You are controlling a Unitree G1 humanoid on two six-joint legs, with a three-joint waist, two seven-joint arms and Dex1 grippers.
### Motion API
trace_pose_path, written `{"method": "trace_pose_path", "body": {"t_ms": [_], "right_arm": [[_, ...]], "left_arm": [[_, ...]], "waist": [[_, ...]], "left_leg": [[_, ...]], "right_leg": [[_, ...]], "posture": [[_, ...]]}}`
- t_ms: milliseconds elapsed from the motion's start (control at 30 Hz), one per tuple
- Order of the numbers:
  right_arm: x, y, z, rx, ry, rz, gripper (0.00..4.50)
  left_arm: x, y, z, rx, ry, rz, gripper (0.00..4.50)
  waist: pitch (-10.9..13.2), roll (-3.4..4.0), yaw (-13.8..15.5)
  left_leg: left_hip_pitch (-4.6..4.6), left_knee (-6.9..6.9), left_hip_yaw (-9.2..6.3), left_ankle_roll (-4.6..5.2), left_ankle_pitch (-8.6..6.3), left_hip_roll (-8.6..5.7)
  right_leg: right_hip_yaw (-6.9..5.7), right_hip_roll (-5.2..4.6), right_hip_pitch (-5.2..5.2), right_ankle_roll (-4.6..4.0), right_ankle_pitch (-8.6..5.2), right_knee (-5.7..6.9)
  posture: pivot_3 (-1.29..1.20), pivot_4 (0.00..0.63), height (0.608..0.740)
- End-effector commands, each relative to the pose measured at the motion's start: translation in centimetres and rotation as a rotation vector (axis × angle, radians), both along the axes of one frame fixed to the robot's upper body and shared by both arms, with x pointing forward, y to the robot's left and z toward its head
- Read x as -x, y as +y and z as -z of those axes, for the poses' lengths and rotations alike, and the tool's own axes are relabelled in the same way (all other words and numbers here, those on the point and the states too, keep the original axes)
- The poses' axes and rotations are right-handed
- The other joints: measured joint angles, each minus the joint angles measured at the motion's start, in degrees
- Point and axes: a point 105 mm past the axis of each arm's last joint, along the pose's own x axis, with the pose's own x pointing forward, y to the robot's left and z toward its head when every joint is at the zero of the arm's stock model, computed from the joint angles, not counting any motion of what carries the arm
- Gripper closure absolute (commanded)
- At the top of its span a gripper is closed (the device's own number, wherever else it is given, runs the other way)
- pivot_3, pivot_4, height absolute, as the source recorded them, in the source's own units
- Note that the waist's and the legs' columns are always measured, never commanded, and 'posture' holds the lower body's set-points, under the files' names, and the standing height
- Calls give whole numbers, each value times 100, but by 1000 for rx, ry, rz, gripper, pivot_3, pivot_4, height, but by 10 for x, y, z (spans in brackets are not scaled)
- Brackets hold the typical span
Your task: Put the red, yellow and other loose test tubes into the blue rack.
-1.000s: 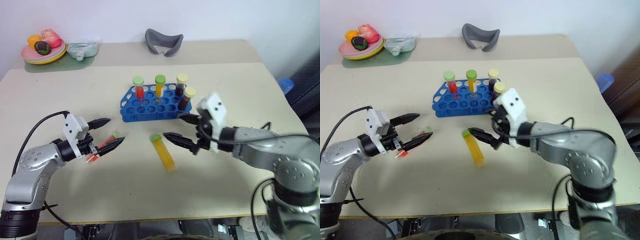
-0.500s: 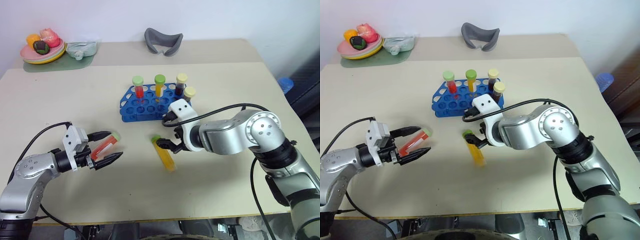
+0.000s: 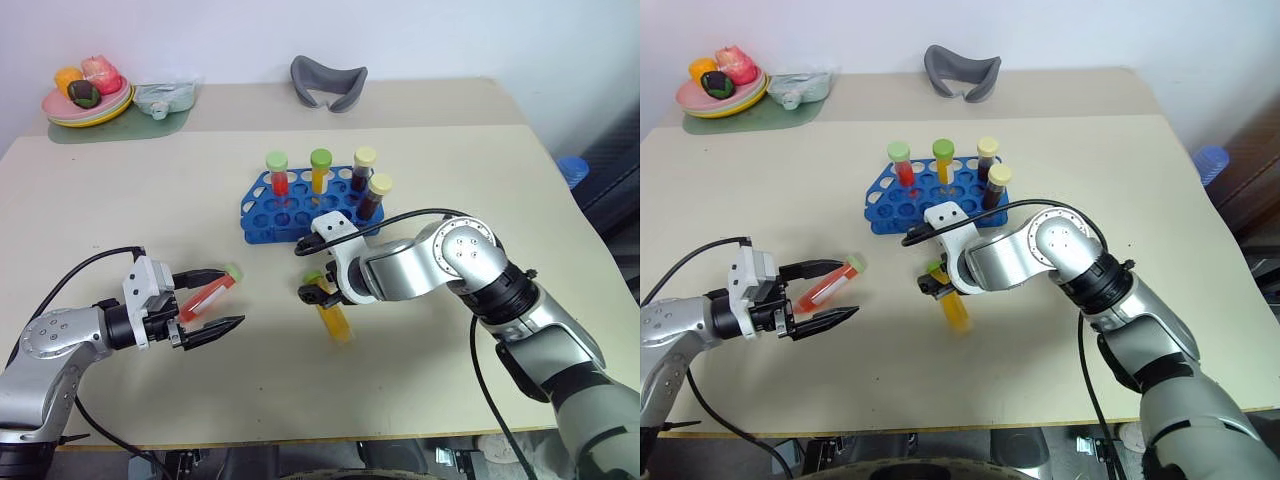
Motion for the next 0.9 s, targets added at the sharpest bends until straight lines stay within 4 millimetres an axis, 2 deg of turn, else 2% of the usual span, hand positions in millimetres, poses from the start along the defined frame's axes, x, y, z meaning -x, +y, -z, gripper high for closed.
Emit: {"method": "trace_pose_path", "body": {"t_ms": [33,367,467,500,567,900], "right_arm": [[0,3,-3,-5,1,3,61],[0,0,3,59,2,5,61],[-1,1,2,62,-1,-2,825],[-1,2,1,62,-3,-5,1372],[-1,3,0,60,-7,-10,2161],[-3,2,-6,60,-31,-1,2161]], "left_arm": [[1,-2,-9,-5,-42,10,0],[-1,-3,-8,1,-50,2,0],[-2,-3,-8,2,-52,-2,0],[-2,-3,-8,3,-53,-2,0],[-2,-3,-8,4,-54,-3,0],[-4,-2,-7,4,-58,-7,0]], "waist": [[0,0,-1],[-1,0,4],[-1,0,3],[-1,0,0],[0,1,-3],[0,1,-1]], "left_leg": [[0,0,0,0,0,0],[0,0,0,0,0,0],[0,0,0,0,0,0],[0,0,0,1,0,0],[0,-1,0,1,-1,0],[0,-2,0,1,-1,0]], "right_leg": [[0,0,0,0,0,0],[0,0,1,0,0,0],[0,0,1,0,0,-1],[0,0,1,0,0,-1],[0,1,-1,0,0,-1],[0,0,-1,-1,0,-1]], "posture": [[0,150,740],[0,150,740],[0,150,740],[0,150,740],[0,150,740],[0,150,740]]}}
